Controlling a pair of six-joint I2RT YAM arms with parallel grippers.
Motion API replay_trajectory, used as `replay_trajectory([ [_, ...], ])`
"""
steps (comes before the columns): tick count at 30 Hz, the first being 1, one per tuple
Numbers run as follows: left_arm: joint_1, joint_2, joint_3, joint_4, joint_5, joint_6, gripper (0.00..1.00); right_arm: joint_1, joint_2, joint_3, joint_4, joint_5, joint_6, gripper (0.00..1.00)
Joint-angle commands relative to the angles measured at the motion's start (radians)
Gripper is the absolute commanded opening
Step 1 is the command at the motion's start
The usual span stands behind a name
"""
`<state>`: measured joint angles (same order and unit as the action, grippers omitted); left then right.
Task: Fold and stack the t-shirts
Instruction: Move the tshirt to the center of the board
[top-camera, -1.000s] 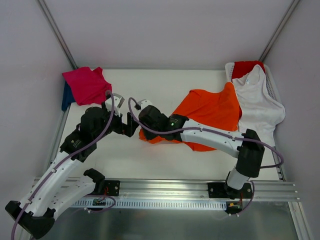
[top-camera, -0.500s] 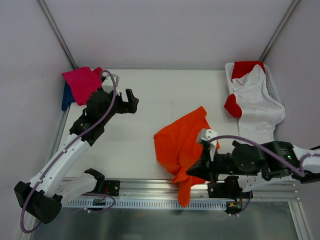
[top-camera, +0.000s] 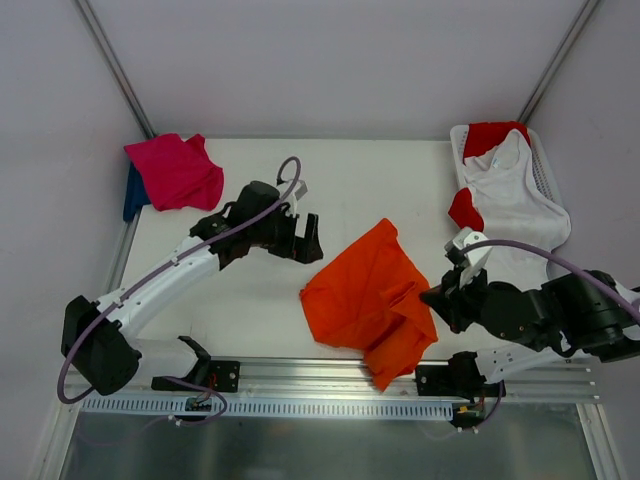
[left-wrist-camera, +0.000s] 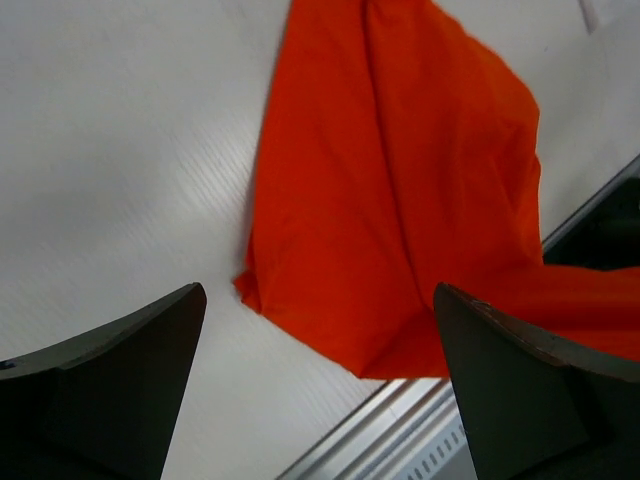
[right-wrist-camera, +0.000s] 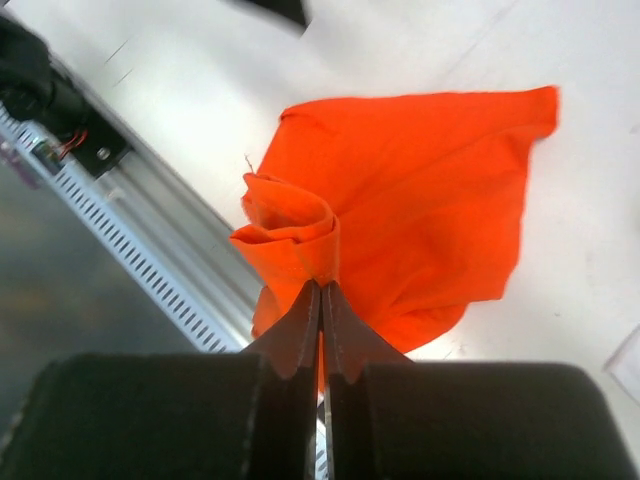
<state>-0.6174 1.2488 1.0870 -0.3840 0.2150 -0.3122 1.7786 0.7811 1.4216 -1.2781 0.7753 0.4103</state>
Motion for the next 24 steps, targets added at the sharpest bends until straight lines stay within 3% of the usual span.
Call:
replay_trajectory([
  [1,-0.036,-0.008,-0.062,-0.186,0.023,-0.103,0.99,0.004,0.007,0.083,-0.131,0.169,0.019,0.00],
  [6,-0.056,-0.100,-0.251,-0.191,-0.008,-0.260,0.99,0.004,-0.115,0.088,-0.153,0.268,0.062,0.00],
  [13,-0.085,-0.247,-0.341,-0.190,0.030,-0.402,0.99,0.004,-0.181,0.068,-0.156,0.427,0.058,0.00],
  [18,-0.160,-0.152,-0.314,-0.171,0.034,-0.384,0.99,-0.077,-0.145,0.102,-0.237,0.657,0.127,0.00],
  [24,-0.266,0.024,-0.214,-0.124,-0.019,-0.370,0.99,-0.206,-0.057,0.168,-0.234,0.864,0.035,0.01],
])
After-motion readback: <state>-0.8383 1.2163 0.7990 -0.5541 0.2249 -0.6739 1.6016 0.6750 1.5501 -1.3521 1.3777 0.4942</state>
